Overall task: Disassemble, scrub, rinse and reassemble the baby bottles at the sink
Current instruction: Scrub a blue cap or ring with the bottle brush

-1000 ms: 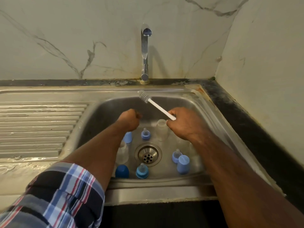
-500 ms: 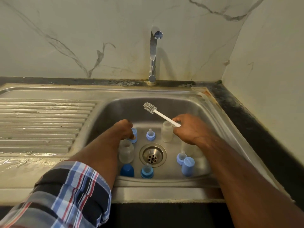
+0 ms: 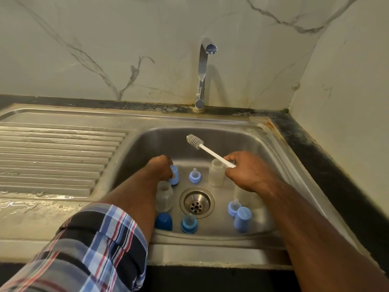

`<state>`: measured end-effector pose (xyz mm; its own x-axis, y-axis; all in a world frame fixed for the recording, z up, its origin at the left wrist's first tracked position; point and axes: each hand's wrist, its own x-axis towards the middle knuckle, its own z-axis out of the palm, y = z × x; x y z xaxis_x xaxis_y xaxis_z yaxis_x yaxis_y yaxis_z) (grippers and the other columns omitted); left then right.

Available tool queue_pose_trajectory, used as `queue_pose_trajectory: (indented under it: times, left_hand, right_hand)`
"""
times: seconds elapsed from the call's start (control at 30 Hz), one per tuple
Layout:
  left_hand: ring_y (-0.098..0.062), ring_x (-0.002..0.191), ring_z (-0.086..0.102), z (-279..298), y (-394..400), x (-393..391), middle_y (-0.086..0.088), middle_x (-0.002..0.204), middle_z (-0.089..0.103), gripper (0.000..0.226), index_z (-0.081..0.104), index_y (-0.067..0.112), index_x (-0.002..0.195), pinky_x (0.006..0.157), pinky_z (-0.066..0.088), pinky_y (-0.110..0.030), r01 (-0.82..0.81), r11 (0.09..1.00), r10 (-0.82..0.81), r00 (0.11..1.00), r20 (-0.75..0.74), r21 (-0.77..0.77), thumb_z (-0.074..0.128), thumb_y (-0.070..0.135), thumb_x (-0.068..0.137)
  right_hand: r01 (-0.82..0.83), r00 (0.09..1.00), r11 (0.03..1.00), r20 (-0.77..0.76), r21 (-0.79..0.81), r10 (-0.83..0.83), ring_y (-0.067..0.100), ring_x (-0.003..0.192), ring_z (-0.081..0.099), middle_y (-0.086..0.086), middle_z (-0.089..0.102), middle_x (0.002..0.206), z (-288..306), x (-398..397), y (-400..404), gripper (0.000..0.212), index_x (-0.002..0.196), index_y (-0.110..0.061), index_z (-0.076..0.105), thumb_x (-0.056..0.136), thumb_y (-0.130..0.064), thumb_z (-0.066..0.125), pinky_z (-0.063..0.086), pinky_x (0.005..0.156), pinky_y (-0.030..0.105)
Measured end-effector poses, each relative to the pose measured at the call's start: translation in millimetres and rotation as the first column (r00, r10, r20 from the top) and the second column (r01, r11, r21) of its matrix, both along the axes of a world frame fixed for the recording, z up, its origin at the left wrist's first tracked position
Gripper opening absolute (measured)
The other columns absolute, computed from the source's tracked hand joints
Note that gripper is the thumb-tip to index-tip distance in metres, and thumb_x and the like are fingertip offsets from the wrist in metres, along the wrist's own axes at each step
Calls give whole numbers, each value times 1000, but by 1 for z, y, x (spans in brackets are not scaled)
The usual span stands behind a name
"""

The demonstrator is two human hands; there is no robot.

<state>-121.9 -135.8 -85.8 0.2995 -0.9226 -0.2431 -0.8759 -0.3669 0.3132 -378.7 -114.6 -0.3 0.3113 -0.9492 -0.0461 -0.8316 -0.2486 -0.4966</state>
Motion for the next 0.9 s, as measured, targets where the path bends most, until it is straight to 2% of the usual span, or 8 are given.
queue_pose_trajectory:
  times: [0.1,0.2,0.33,0.47,0.6,0.73,0.83,0.9]
  left_hand:
    - [-31,110,67,4,-3,2,-13,118,69,42,68,8,125,93,54,-36,-158,983,137,972,-193,-97,74,29,89]
    - [-36,97,70,15,-8,4,-20,101,70,28,69,4,105,87,60,-43,-368,915,235,818,-524,-164,68,29,92]
    - [-35,104,67,37,-9,-6,-20,115,65,23,60,12,109,85,60,-46,-619,781,207,378,-902,-80,67,30,97]
    - [-27,94,68,60,-4,-9,-15,109,66,35,58,10,121,76,59,-39,-679,732,77,13,-997,48,69,32,97]
    - [-24,86,66,75,14,-6,-14,99,65,23,59,11,102,73,59,-35,-697,712,26,-96,-995,85,65,33,100]
    - [-29,94,68,78,30,3,-22,114,63,30,55,5,116,67,64,-35,-708,691,4,-193,-981,143,57,32,104]
    - [-27,90,68,75,38,7,-21,106,65,34,54,4,120,59,63,-31,-710,688,18,-191,-981,151,56,34,104]
    - [-27,91,66,73,39,7,-20,101,64,31,55,5,114,72,61,-33,-706,692,27,-183,-983,151,55,35,105]
  right_hand:
    - [-3,1000,1000,17,-3,3,13,76,64,-5,69,82,1,0,1,24,104,-30,70,89,-16,59,48,61,26]
    - [4,999,1000,50,-25,-3,15,75,65,-4,69,81,4,1,3,24,106,-29,70,89,-17,56,53,67,32]
    - [8,994,998,107,-62,-1,14,87,63,-4,69,106,10,2,5,40,130,-29,60,92,-19,56,49,76,29]
    - [-18,988,995,153,-102,33,15,92,61,-2,65,113,13,3,7,50,141,-26,52,93,-16,57,48,79,28]
    - [-82,974,993,204,-83,98,16,92,65,-5,64,114,13,5,11,51,147,-29,48,97,-20,57,55,87,35]
    - [-153,956,986,243,-66,164,1,70,55,-22,55,95,12,9,14,48,147,-40,44,102,-30,54,43,64,16]
    - [-147,957,985,237,-92,165,1,69,55,-18,65,114,15,8,17,45,145,-42,46,102,-34,53,40,62,15]
    - [-151,963,981,205,-122,174,1,75,59,-16,66,122,17,7,19,43,144,-41,50,101,-34,53,44,65,17]
